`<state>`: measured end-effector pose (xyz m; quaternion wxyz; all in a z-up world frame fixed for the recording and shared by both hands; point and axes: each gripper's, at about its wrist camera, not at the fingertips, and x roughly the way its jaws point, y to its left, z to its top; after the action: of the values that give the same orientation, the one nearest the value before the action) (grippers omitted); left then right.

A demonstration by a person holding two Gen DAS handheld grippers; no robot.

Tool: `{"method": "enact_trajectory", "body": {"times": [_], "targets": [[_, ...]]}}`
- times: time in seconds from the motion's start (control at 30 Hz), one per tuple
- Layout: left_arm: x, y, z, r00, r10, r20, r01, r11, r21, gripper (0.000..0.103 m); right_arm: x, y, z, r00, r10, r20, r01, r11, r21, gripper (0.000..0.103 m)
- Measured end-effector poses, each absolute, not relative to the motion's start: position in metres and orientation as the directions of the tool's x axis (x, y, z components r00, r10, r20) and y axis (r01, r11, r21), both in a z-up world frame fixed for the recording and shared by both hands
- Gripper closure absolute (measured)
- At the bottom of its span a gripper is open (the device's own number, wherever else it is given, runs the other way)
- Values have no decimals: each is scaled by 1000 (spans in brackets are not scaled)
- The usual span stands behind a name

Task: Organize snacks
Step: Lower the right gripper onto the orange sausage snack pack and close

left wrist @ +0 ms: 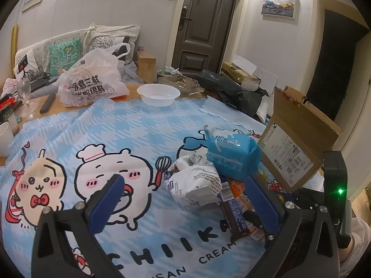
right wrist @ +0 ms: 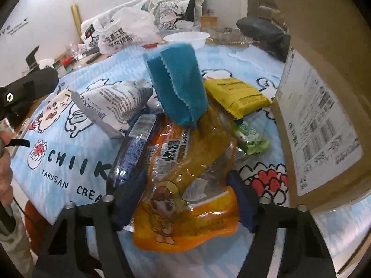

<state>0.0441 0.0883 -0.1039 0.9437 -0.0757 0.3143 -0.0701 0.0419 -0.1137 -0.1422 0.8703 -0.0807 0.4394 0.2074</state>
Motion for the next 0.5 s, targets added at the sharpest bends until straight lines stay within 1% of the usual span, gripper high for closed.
{"method": "enact_trajectory", "body": {"times": [0.13,0.23,0.33,0.5], "targets": [[40,89,-102,797,-183,-576,88,978,-189,1,38,-117,-139,523,308,-795,-439,896,59,42],[36,88,-99,801,-184,-570,91,978,-188,1,33,-121,-130,533,341,-775,-439,894,92,44],[31,88,-96,806,-185,-562,93,978,-188,1,29,-124,-118,533,380,-756,-440,887,136,44],[24,85,-89,815,-186,-548,98,977,-187,1,19,-126,-106,534,407,-741,-461,875,148,44]]}}
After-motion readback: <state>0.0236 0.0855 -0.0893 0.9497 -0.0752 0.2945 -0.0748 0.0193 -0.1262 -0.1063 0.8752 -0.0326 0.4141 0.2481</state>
